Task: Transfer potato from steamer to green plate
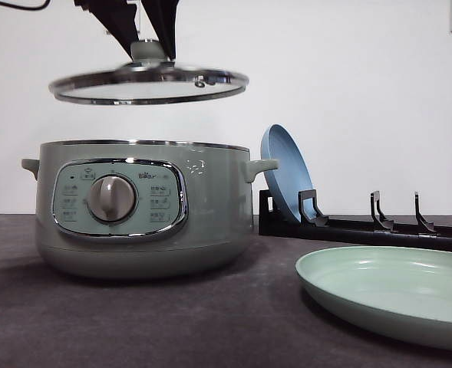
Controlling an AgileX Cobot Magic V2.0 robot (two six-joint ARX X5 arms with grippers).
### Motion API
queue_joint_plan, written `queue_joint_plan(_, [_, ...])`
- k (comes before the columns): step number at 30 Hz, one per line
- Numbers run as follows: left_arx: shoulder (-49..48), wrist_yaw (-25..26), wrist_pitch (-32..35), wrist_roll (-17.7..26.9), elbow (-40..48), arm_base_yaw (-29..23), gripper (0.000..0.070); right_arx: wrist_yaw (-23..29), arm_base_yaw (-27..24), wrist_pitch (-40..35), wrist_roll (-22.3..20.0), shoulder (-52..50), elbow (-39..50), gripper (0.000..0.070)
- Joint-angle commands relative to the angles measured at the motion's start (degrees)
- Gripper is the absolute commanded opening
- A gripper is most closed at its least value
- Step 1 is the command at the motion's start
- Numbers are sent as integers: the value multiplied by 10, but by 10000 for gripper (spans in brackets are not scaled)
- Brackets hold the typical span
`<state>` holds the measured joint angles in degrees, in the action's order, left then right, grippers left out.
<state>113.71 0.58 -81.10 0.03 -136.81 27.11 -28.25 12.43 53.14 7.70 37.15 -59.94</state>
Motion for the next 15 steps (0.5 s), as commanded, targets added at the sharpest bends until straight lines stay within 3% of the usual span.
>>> queue_joint_plan(1, [-27,0,-16,-5,-30,3,0,1,2,-2,-6,2,-8,573])
queue_joint_plan(15, [-89,0,-16,-5,-30,-27,0,2,2,-2,-7,2,-8,573])
